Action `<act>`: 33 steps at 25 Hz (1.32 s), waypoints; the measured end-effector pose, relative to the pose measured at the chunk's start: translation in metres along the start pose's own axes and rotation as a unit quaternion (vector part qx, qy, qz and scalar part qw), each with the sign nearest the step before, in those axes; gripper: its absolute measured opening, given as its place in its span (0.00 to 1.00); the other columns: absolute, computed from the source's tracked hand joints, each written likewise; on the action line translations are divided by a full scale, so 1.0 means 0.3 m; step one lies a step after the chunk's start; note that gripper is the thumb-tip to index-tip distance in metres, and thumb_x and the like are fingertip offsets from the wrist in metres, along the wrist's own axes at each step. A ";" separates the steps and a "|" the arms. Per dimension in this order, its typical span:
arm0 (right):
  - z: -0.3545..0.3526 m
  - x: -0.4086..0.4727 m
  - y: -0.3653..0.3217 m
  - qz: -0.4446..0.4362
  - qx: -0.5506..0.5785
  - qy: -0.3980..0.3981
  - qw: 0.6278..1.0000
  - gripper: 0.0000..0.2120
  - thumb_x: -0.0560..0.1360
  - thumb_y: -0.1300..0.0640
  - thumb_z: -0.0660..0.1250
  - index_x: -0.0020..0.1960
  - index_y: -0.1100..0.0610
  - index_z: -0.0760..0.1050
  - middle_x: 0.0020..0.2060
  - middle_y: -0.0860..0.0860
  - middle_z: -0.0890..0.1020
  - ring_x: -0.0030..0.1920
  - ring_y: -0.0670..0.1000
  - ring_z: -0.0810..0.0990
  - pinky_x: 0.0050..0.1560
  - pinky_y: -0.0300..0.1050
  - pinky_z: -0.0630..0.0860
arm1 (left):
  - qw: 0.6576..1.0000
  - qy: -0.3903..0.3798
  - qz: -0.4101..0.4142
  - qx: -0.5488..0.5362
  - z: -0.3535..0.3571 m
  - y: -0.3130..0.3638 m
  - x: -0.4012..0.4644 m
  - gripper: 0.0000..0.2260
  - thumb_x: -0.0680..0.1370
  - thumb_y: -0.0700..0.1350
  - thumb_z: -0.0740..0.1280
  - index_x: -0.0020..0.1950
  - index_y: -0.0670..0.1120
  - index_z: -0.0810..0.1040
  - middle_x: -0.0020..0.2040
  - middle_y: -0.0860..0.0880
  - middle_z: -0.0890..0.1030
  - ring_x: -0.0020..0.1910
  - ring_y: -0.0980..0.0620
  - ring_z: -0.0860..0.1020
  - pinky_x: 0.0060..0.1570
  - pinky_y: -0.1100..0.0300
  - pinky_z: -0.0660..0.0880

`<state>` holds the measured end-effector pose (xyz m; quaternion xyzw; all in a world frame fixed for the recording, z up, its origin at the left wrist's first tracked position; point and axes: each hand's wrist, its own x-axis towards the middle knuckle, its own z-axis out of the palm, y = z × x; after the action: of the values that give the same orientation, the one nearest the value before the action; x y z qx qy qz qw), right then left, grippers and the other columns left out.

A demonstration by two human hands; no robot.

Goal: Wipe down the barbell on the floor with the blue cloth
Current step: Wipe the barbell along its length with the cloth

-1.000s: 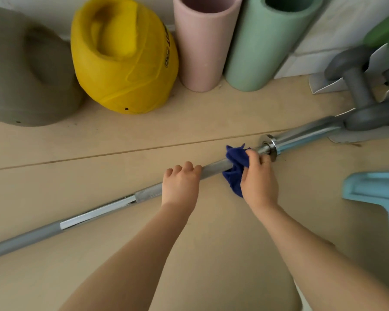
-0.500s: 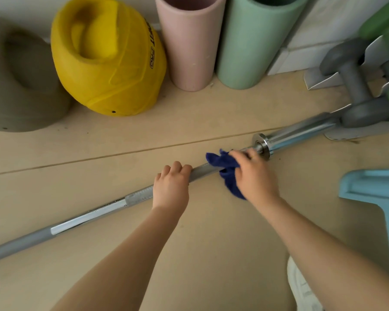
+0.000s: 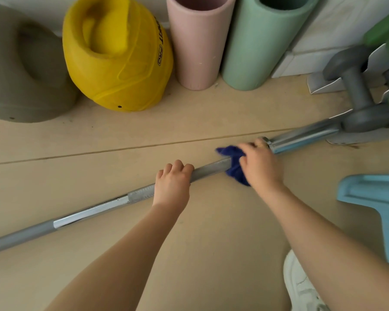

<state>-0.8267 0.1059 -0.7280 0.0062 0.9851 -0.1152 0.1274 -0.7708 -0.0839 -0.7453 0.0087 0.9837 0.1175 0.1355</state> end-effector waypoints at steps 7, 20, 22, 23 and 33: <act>0.034 -0.068 -0.129 -0.038 0.214 -0.097 0.971 0.15 0.73 0.64 0.60 0.58 0.56 0.75 0.55 0.57 0.75 0.53 0.59 0.76 0.54 0.50 0.73 | 0.999 -0.016 0.012 -0.038 -0.005 0.000 -0.029 0.14 0.74 0.39 0.64 0.59 0.44 0.75 0.52 0.43 0.75 0.52 0.41 0.73 0.48 0.52 0.68; 0.111 -0.045 0.032 -0.066 -0.028 0.035 0.997 0.18 0.74 0.54 0.61 0.61 0.63 0.73 0.61 0.62 0.74 0.61 0.66 0.71 0.64 0.59 0.67 | 0.999 0.013 0.031 0.005 0.042 0.016 -0.068 0.19 0.57 0.33 0.77 0.44 0.46 0.79 0.36 0.47 0.76 0.32 0.46 0.74 0.29 0.58 0.67; 0.105 -0.022 0.018 -0.010 -0.038 0.014 0.999 0.15 0.74 0.56 0.61 0.59 0.62 0.73 0.58 0.62 0.76 0.58 0.65 0.72 0.61 0.56 0.66 | 1.000 0.006 0.030 0.001 0.040 0.017 -0.072 0.19 0.59 0.33 0.76 0.46 0.45 0.79 0.38 0.47 0.76 0.33 0.45 0.74 0.31 0.57 0.69; 0.101 -0.013 -0.001 0.013 -0.044 0.008 0.999 0.13 0.74 0.59 0.60 0.56 0.62 0.73 0.55 0.61 0.77 0.56 0.64 0.73 0.58 0.55 0.67 | 1.000 0.002 0.029 -0.006 0.038 0.019 -0.075 0.18 0.61 0.33 0.75 0.47 0.45 0.78 0.39 0.46 0.76 0.35 0.44 0.74 0.32 0.56 0.69; 0.077 -0.043 -0.053 0.016 -0.070 0.021 0.997 0.11 0.73 0.68 0.58 0.53 0.63 0.73 0.51 0.63 0.77 0.51 0.65 0.75 0.49 0.55 0.69 | 0.996 0.018 0.076 0.050 0.037 0.006 -0.107 0.22 0.52 0.34 0.78 0.43 0.47 0.79 0.34 0.49 0.77 0.29 0.47 0.76 0.28 0.58 0.72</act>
<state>-0.8092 0.0854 -0.7430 0.0158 0.9930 -0.0438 0.1087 -0.7369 -0.0812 -0.7468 0.0885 0.9872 0.0780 0.1075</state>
